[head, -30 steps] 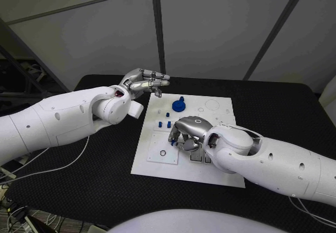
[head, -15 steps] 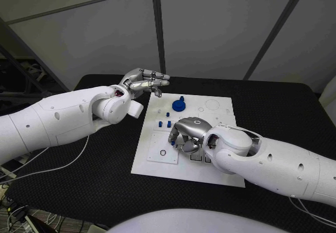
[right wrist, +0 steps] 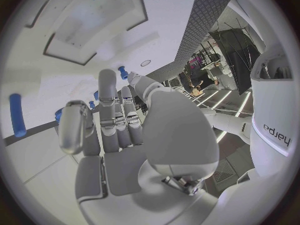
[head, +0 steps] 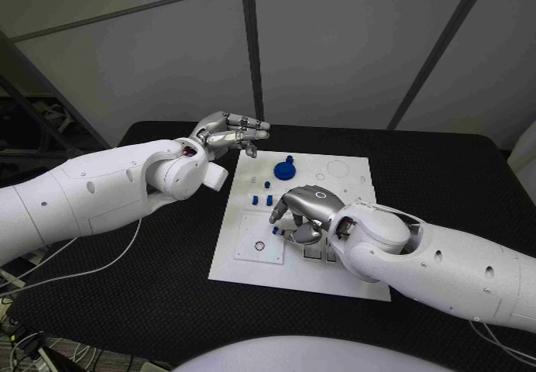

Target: Assemble the parts on the task board

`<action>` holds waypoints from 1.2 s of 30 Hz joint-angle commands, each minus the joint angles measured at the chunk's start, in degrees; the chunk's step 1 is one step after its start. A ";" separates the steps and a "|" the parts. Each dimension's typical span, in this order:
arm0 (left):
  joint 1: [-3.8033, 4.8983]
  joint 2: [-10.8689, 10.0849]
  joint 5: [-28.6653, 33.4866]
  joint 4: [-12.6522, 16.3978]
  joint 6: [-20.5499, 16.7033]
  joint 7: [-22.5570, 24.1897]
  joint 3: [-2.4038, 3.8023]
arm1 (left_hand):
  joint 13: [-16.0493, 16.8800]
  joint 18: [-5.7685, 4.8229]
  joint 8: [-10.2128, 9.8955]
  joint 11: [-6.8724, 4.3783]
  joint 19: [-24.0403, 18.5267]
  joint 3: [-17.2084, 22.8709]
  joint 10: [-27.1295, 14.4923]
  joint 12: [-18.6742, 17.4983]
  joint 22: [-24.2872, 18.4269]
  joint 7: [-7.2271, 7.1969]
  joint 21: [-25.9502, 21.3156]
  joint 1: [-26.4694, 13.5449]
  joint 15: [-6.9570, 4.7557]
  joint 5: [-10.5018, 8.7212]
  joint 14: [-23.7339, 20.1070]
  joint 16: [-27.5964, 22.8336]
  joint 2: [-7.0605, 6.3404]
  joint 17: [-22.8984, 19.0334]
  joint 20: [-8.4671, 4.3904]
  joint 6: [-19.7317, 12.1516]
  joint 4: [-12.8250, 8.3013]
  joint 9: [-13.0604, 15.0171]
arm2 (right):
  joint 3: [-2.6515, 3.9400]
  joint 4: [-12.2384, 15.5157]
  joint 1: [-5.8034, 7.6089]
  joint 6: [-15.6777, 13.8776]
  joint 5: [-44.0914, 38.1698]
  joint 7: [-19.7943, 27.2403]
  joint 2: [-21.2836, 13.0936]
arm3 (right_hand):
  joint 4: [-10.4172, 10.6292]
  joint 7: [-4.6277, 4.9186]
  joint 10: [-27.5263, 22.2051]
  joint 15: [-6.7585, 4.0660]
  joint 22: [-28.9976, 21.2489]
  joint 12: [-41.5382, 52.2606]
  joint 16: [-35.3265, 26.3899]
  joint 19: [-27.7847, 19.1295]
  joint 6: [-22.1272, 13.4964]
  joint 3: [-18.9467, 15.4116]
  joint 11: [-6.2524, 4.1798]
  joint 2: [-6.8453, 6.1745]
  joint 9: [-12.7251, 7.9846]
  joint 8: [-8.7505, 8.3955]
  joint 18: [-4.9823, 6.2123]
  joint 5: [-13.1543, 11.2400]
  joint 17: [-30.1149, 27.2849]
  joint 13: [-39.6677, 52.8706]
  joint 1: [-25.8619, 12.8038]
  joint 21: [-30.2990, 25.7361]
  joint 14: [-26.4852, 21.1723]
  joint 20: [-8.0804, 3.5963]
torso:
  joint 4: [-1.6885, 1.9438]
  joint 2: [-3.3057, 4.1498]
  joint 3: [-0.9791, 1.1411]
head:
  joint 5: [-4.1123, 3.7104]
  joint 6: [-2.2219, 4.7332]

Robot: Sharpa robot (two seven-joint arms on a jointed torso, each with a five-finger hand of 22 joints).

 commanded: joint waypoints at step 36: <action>0.06 -0.70 0.24 -0.09 1.15 -0.28 -0.22 | 0.05 -0.67 -0.37 0.26 -0.40 -0.13 -0.37 -0.25 -0.11 0.17 -0.33 -0.21 -0.07 0.05 -0.31 -0.39 0.45 -0.13 0.05 -0.51 -0.21 -0.11 | 4.27 2.80 2.85 7.02 -0.55 -7.67 -12.18 | 2.37 -1.43 -4.09 0.55 3.87 0.35 -0.24 -0.48 -3.95 -7.30 0.58 0.14 -0.45 0.02 1.19 -4.85 -1.91 0.21 3.87 -1.25 0.31 0.49 | -0.44 -0.19 -0.10 | -2.38 2.16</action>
